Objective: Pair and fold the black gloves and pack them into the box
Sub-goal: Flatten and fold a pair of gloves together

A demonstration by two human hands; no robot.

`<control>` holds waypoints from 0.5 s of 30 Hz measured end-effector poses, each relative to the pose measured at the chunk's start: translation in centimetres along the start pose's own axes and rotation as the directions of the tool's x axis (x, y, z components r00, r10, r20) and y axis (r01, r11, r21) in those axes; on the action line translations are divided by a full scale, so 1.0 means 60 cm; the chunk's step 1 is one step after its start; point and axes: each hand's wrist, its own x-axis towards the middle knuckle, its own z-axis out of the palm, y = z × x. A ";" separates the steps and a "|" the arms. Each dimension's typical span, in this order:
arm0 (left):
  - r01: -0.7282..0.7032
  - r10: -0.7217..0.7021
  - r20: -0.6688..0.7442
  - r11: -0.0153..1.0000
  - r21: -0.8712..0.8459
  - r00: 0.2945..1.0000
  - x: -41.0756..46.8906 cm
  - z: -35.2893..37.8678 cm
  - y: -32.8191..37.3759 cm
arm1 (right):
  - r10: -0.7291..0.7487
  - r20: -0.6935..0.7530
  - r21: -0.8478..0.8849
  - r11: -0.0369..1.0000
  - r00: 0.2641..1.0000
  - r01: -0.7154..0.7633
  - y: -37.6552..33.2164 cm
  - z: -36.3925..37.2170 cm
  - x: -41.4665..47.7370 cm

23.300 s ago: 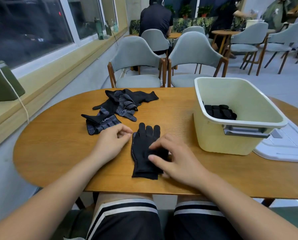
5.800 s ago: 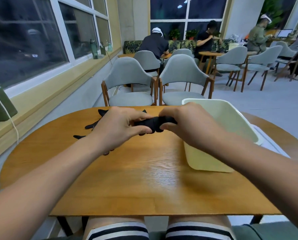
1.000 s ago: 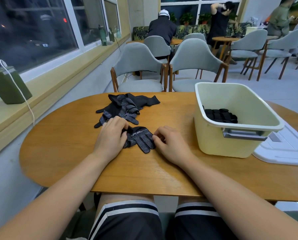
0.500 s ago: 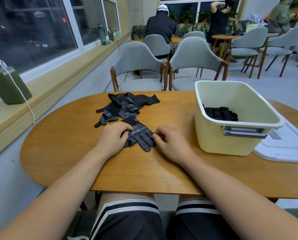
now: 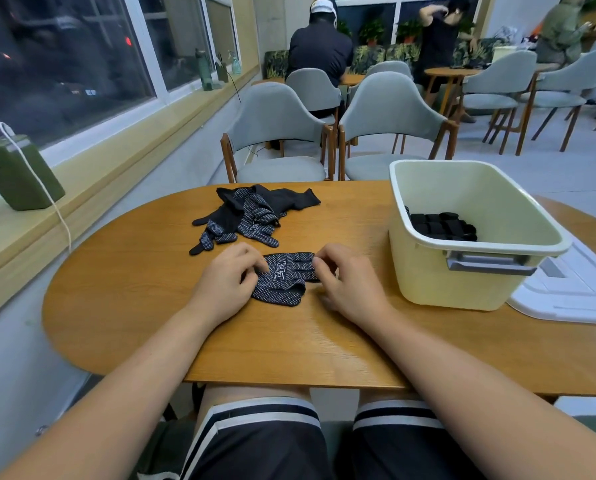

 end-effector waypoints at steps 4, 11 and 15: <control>-0.018 0.015 0.078 0.999 0.037 0.997 0.001 0.003 0.002 | -0.053 0.069 -0.012 0.998 0.996 0.053 -0.002 0.000 -0.001; -0.104 0.100 -0.048 0.991 -0.088 0.994 -0.020 -0.005 0.027 | 0.024 -0.010 -0.039 0.999 1.000 -0.024 0.004 0.002 0.003; -0.146 0.131 -0.154 0.985 -0.092 0.979 -0.026 -0.012 0.033 | 0.023 0.005 -0.059 0.998 1.000 -0.022 0.007 0.003 0.004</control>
